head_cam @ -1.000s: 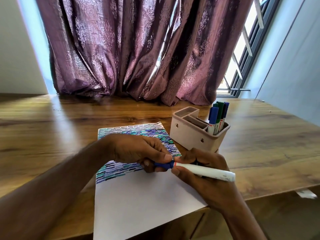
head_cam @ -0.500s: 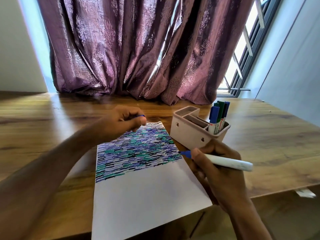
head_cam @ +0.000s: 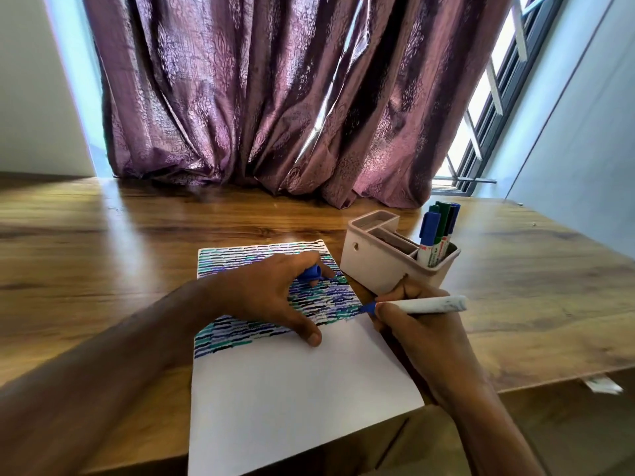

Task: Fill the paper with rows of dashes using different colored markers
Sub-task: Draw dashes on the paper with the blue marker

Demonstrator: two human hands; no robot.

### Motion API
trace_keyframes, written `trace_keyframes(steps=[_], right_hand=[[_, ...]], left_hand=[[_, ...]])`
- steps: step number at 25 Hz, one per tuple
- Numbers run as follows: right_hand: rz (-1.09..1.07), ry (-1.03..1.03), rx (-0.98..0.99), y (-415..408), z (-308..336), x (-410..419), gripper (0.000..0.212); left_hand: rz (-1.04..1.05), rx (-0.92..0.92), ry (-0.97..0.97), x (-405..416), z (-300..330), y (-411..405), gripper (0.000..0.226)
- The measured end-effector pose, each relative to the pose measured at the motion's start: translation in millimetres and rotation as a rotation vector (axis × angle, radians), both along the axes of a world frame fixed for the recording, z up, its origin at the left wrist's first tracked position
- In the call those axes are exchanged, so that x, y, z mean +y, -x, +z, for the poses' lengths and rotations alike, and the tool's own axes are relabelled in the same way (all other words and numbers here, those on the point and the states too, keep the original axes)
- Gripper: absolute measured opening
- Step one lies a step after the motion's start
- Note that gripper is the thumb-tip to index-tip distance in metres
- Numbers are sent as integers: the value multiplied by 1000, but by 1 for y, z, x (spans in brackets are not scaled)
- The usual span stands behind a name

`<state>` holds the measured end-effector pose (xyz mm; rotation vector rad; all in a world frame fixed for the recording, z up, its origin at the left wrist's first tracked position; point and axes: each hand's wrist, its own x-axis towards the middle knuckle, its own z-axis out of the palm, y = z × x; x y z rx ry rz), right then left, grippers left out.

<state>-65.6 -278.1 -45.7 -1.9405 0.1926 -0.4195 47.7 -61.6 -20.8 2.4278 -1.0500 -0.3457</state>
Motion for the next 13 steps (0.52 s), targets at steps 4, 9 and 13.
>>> trace_keyframes(steps=[4, 9, 13], right_hand=[[3, 85, 54, -1, 2, 1, 9], [24, 135, 57, 0, 3, 3, 9], [47, 188, 53, -1, 4, 3, 10]], left_hand=[[34, 13, -42, 0, -2, -1, 99], [27, 21, -16, 0, -1, 1, 93], [24, 47, 3, 1, -2, 0, 89]])
